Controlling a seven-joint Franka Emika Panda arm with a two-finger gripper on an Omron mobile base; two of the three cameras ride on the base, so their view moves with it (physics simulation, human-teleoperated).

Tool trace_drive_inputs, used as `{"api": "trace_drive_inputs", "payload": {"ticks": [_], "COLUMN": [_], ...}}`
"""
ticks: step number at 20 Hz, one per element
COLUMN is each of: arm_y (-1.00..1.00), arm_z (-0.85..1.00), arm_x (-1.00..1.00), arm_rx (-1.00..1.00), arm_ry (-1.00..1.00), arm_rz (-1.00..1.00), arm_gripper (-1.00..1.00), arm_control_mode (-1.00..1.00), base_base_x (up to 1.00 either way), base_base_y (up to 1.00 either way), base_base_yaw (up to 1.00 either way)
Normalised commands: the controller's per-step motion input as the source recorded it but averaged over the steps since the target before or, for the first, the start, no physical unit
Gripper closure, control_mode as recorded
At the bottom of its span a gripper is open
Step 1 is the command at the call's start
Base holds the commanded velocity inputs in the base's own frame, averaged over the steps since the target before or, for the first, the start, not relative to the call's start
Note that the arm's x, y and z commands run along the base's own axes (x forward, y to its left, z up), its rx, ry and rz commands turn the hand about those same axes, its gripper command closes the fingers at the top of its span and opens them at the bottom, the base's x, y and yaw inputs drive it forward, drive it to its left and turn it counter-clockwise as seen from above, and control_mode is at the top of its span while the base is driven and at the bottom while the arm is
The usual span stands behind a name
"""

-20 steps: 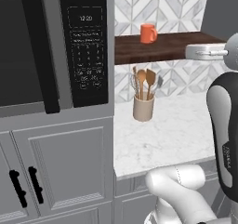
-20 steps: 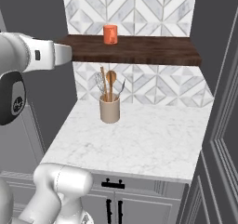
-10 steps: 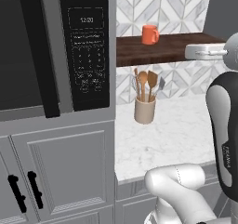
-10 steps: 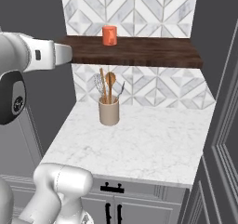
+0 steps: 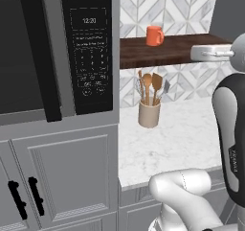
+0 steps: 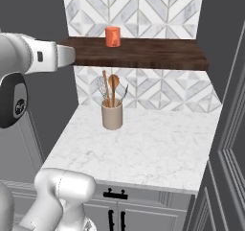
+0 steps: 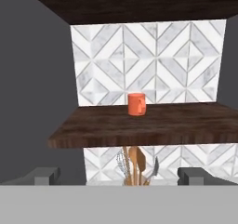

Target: Gather all objects into one cabinet and sort the glasses and bowls to opposite sides.

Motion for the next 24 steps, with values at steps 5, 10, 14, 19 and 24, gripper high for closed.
{"api": "trace_drive_inputs", "payload": {"ticks": [5, 10, 14, 19, 24], "arm_y": [-0.07, 0.00, -0.05, -0.57, -0.17], "arm_z": [0.10, 0.00, 0.00, 0.00, -0.03], "arm_x": [0.70, 0.88, 0.03, 0.30, 0.15], "arm_rx": [0.10, 0.04, 0.01, 0.25, 0.12], "arm_ry": [0.00, 0.10, 0.04, 0.01, 0.06], "arm_rz": [-0.04, -0.13, 0.00, 0.00, 0.00], "arm_gripper": [-1.00, -1.00, -1.00, -1.00, -1.00], "arm_control_mode": [-1.00, -1.00, -1.00, -1.00, -1.00], "base_base_x": [0.00, 0.00, 0.00, 0.00, 0.00], "base_base_y": [0.00, 0.00, 0.00, 0.00, 0.00], "base_base_yaw": [0.00, 0.00, 0.00, 0.00, 0.00]}}
